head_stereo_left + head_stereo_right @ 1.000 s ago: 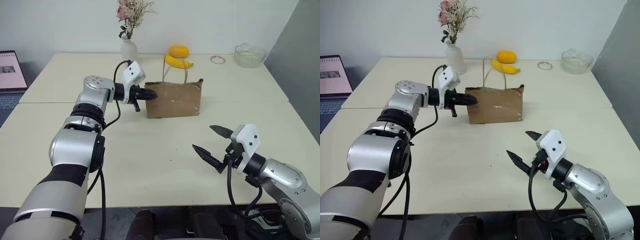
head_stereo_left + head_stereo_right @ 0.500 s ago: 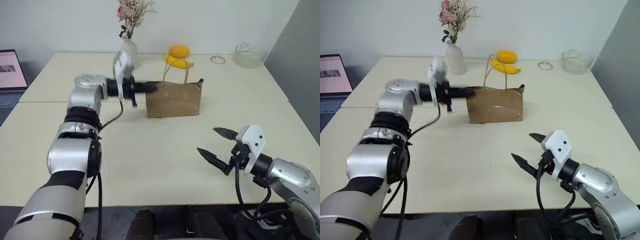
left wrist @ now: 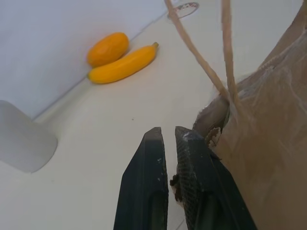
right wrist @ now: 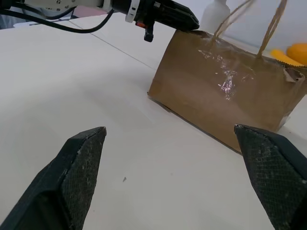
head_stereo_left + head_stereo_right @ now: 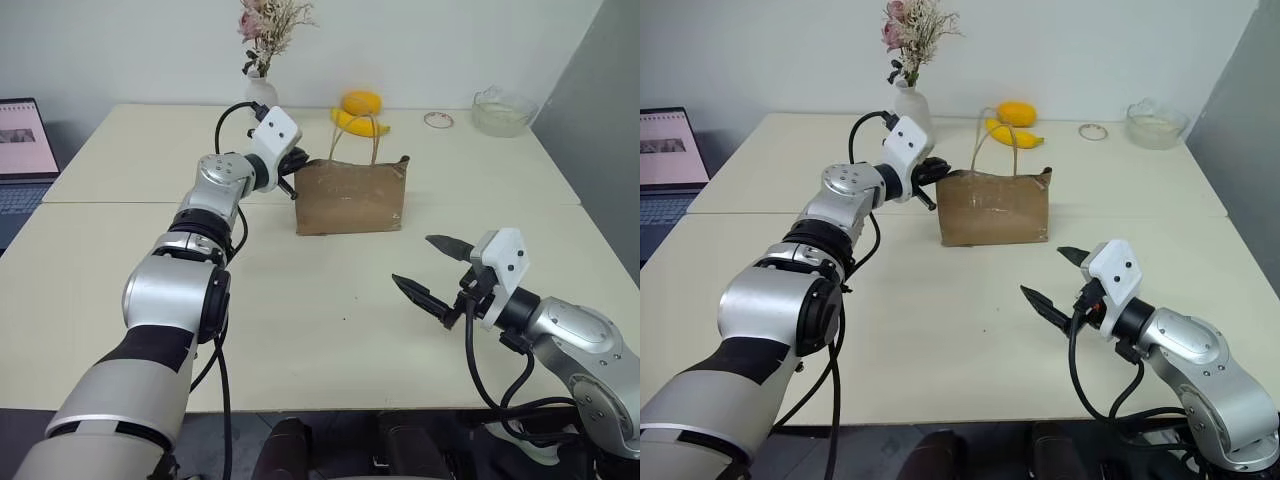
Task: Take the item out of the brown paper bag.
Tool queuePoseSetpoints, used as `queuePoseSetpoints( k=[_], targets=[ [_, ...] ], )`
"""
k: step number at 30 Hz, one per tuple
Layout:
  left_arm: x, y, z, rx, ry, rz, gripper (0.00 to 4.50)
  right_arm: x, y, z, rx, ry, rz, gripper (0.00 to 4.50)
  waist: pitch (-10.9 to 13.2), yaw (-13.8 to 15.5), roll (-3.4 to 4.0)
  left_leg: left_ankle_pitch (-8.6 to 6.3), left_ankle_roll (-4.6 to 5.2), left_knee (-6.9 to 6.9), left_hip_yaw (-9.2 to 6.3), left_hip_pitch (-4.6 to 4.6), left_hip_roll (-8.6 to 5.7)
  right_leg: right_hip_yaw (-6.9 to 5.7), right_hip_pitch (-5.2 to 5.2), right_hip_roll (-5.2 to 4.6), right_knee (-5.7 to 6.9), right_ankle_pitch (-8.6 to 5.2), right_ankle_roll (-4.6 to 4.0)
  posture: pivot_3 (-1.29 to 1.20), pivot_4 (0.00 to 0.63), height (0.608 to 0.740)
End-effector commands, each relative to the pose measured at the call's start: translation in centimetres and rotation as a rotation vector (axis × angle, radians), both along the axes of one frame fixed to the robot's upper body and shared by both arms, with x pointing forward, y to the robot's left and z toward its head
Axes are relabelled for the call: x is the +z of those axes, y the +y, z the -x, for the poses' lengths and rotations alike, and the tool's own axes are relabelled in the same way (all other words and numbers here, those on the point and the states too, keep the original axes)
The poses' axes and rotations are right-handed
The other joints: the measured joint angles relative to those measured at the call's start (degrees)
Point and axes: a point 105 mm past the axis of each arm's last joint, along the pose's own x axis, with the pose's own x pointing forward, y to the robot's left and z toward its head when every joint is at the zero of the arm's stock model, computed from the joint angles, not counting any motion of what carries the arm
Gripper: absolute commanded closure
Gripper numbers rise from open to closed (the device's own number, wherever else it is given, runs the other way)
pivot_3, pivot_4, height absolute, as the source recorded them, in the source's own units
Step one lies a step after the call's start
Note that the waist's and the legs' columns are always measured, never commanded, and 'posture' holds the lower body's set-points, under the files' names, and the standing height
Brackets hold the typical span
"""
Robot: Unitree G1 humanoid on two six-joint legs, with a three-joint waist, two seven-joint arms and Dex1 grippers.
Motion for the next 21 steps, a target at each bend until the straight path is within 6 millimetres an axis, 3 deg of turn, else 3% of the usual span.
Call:
queuePoseSetpoints(
  k=[1, 9, 21],
  targets=[
    [-0.1, -1.1, 0.5, -0.082, 0.011, -0.056, 4.07, 0.5, 0.3, 0.8, 0.014, -0.026, -0.005, 0.00, 0.0, 0.0, 0.00, 0.00, 0.00, 0.00, -0.01, 0.00, 0.00, -0.01, 0.00, 0.00, 0.00, 0.00, 0.00, 0.00, 0.150, 0.740],
    [-2.3, -2.1, 3.4, -0.386, 0.240, -0.078, 4.07, 0.1, 0.0, 1.5, 0.013, 0.006, 0.006, 0.00, 0.0, 0.0, -0.01, 0.00, 0.00, 0.01, 0.03, 0.12, -0.04, -0.03, 0.11, 0.01, 0.03, 0.00, -0.01, 0.00, 0.150, 0.740],
    [-5.2, -0.9, 7.1, -0.645, 0.448, -0.203, 4.07, -0.5, -0.1, 1.8, 0.033, 0.029, 0.024, 0.00, -0.1, 0.0, -0.01, 0.01, 0.01, 0.02, 0.02, 0.17, -0.03, 0.00, 0.15, 0.01, 0.06, -0.01, -0.01, 0.00, 0.150, 0.740]
  ],
)
